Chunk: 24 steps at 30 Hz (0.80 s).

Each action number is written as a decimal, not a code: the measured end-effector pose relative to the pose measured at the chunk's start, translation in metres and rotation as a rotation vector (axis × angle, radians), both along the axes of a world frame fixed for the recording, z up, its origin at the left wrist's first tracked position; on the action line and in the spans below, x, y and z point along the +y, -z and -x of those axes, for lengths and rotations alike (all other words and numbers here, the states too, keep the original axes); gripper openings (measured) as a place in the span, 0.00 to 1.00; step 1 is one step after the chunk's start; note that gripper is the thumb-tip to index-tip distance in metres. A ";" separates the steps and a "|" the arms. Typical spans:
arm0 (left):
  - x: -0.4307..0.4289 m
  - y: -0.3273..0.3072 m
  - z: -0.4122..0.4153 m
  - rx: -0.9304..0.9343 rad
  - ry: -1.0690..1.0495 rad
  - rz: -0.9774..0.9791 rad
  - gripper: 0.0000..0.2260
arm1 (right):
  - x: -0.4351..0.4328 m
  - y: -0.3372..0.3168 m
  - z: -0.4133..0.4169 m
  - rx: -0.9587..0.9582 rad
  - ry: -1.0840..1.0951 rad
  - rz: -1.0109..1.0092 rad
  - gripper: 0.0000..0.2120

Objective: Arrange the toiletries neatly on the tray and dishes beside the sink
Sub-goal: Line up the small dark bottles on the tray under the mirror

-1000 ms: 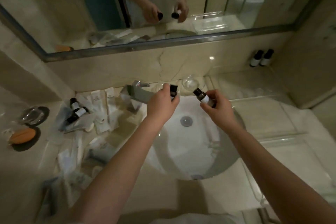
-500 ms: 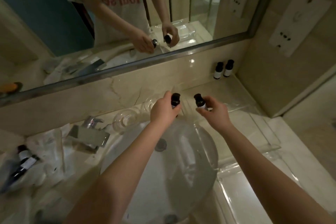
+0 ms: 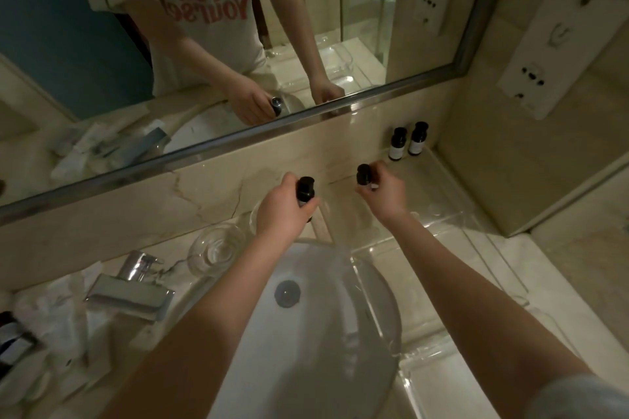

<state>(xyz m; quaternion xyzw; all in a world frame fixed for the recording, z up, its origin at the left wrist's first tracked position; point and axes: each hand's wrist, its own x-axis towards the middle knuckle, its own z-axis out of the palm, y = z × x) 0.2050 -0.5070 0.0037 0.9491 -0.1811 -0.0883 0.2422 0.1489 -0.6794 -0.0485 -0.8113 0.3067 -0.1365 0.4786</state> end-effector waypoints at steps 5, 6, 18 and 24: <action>-0.001 0.001 -0.001 0.011 -0.012 0.019 0.15 | -0.011 0.001 0.004 0.052 -0.066 0.003 0.21; -0.001 0.001 -0.002 0.015 -0.013 0.026 0.15 | -0.015 -0.003 0.005 0.055 -0.101 0.030 0.26; -0.028 -0.001 -0.014 0.008 0.027 0.075 0.16 | -0.051 -0.053 -0.025 0.288 -0.543 0.627 0.11; -0.028 -0.002 -0.024 -0.013 0.020 0.037 0.16 | -0.076 -0.075 -0.048 0.328 -0.426 0.762 0.11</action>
